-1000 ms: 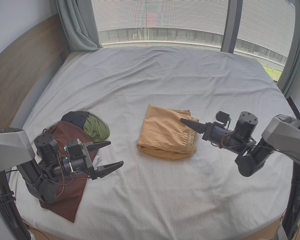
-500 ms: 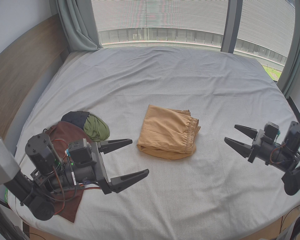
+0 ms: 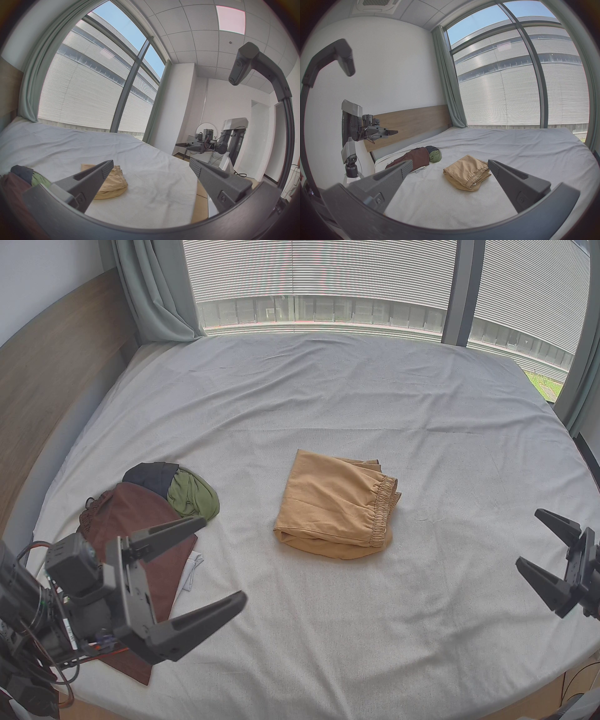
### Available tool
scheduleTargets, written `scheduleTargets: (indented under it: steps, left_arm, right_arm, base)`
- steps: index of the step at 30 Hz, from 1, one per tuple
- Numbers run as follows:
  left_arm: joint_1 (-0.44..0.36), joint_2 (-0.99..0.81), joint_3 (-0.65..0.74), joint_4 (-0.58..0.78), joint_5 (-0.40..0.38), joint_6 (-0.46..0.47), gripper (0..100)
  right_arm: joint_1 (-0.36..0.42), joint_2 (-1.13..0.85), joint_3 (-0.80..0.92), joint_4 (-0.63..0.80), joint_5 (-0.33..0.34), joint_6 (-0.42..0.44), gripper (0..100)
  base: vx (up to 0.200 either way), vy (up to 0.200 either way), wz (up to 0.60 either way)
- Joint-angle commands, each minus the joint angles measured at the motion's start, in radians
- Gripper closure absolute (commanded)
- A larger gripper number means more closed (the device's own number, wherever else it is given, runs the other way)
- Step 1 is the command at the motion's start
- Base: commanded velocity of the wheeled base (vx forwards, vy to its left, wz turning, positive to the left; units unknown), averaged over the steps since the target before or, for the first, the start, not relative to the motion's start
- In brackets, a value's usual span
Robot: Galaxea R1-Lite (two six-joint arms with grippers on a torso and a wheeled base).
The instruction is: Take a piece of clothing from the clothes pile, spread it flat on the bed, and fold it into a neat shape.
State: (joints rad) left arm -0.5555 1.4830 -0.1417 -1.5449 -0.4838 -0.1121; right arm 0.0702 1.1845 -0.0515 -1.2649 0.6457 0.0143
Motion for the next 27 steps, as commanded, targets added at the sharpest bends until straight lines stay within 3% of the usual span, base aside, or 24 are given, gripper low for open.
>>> scheduleTargets:
  steps: [1,9,12,20,23,25,27]
  left_arm:
    - [0.083,-0.176,0.105,0.006,0.004,0.002,0]
    - [0.169,-0.34,0.129,0.092,0.007,0.011,0]
    - [0.243,-0.426,0.142,0.193,0.011,0.019,0]
    - [0.278,-0.713,0.142,0.537,0.013,0.014,0]
    - [0.278,-0.897,0.14,0.77,0.014,0.002,0]
    - [0.284,-1.003,0.14,0.908,0.016,0.002,0]
    - [0.298,-1.099,0.14,1.019,0.027,0.002,0]
  right_arm:
    - [-0.009,-0.258,0.051,0.142,0.0,-0.059,0]
    - [-0.009,-0.54,0.039,0.4,-0.001,-0.063,0]
    - [-0.015,-0.681,0.044,0.522,-0.001,-0.031,0]
    - [-0.015,-1.102,0.048,0.895,-0.001,0.079,0]
    - [-0.069,-1.175,0.05,1.024,-0.011,0.082,0]
    - [-0.069,-1.184,0.05,1.111,-0.064,0.038,0]
    - [-0.069,-1.183,0.05,1.191,-0.182,-0.034,0]
  base:
    - [0.0,0.0,0.0]
    - [0.0,0.0,0.0]
    - [0.0,0.0,0.0]
    - [0.0,0.0,0.0]
    - [0.0,0.0,0.0]
    - [0.0,0.0,0.0]
    - [0.0,0.0,0.0]
